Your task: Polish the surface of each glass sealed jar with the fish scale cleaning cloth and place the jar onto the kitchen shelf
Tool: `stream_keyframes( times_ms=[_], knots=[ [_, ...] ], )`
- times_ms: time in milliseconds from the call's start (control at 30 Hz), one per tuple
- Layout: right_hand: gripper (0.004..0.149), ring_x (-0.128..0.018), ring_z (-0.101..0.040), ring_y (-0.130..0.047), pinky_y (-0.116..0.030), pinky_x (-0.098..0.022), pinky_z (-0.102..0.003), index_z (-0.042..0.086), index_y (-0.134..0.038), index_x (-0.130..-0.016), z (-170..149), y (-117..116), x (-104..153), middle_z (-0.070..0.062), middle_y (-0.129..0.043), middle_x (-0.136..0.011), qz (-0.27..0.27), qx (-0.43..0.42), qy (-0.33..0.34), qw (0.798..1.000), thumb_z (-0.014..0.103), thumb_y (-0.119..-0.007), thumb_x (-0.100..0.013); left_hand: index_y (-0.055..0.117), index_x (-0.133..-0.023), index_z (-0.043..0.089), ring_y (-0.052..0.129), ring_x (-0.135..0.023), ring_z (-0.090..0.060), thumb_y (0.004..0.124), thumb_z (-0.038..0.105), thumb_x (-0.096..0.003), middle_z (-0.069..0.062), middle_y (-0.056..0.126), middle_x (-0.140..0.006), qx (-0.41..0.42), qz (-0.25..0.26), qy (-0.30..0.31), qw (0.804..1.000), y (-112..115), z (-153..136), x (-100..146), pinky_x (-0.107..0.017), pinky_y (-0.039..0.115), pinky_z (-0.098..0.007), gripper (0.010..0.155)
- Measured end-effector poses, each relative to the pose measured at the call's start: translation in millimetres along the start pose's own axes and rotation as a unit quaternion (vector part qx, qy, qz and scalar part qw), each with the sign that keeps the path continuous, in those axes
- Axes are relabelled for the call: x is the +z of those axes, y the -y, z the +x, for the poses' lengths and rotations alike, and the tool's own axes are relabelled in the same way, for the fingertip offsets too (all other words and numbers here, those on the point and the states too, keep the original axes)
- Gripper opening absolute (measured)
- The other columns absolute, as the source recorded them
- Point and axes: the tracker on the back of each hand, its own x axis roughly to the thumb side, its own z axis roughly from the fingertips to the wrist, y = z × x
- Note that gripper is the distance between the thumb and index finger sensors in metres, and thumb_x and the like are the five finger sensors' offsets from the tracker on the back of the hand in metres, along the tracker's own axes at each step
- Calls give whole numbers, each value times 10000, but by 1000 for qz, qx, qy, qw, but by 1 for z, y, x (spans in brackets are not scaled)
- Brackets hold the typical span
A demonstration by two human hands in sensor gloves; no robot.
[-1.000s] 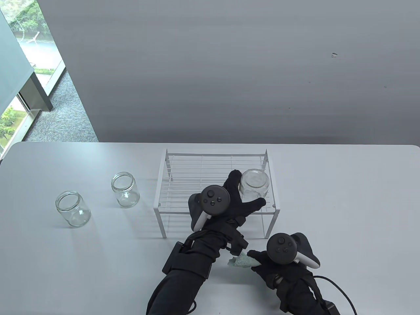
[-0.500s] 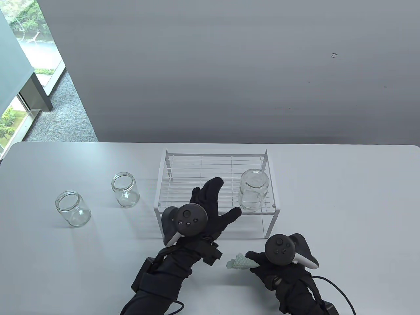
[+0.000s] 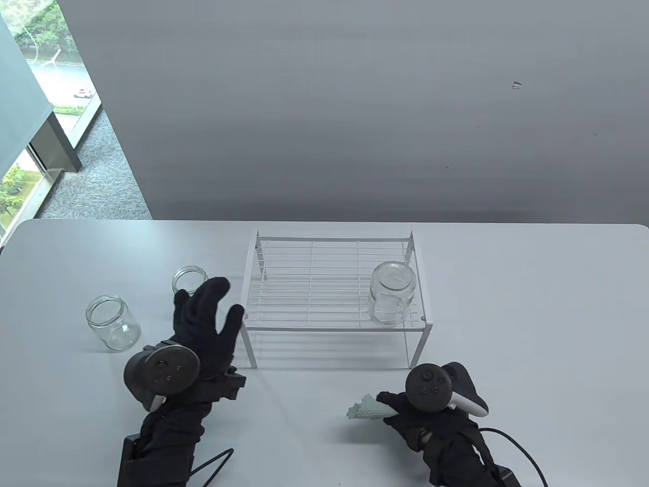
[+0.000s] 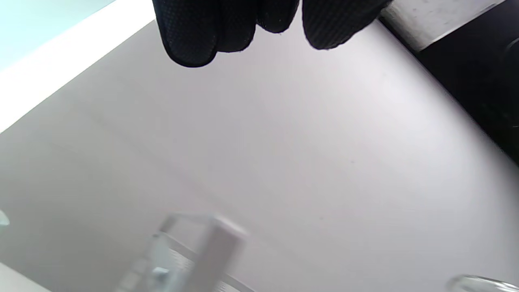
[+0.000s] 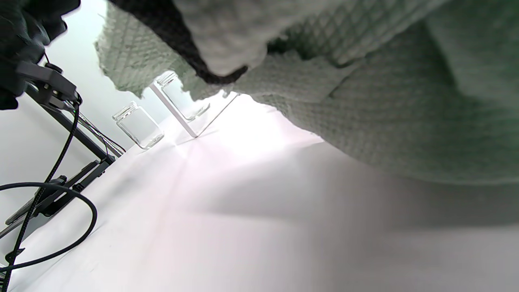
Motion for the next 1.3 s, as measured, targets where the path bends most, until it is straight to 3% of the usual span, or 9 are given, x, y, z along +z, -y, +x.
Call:
stream_keyframes(
  times_ms=[233,333,500,933,1167,1300],
  knots=[
    [514,-577,-568,-896,-675,-432,-656,-89,-699,-947,5,3,-1,-382,-808,-784,-11,5,4,1000,168,-735,-503,571,-1034,160,797,-920,-385,748,361,-520,-140,693,-1035,-84,-41,-123,988,-9,-79,-6,-690,425,-681,580],
    [514,-578,-572,-893,-673,-433,-657,-90,-697,-948,10,3,1,-385,-805,-786,-9,7,11,1000,168,-735,-504,541,-1044,146,791,-926,-389,766,328,-509,-151,668,-1048,-134,-54,-160,976,-11,-104,-4,-688,427,-682,609],
    [514,-577,-569,-896,-674,-433,-656,-88,-698,-948,17,7,3,-382,-809,-785,-24,23,22,999,168,-735,-504,496,-1063,114,747,-960,-423,801,303,-493,-173,636,-1068,-199,-127,-224,945,-10,-135,0,-691,402,-695,675],
    [514,-578,-568,-895,-675,-432,-656,-87,-697,-949,17,6,2,-382,-806,-787,-23,16,12,1000,168,-734,-504,421,-1090,139,733,-988,-408,815,306,-491,-128,650,-1084,-280,-202,-250,905,-1,-160,-17,-720,378,-690,736],
    [515,-578,-568,-895,-675,-432,-655,-87,-695,-949,9,4,3,-382,-806,-786,-18,8,3,1000,169,-733,-504,392,-1091,173,713,-994,-360,801,267,-493,-75,746,-1038,-317,-254,-256,877,18,-174,-19,-724,331,-698,731],
    [514,-577,-568,-895,-675,-432,-655,-87,-694,-950,6,3,3,-382,-805,-787,-14,3,1,1000,168,-733,-505,391,-1083,187,769,-940,-323,793,260,-486,-33,800,-967,-346,-240,-245,873,23,-174,-19,-728,350,-694,724]
  ],
)
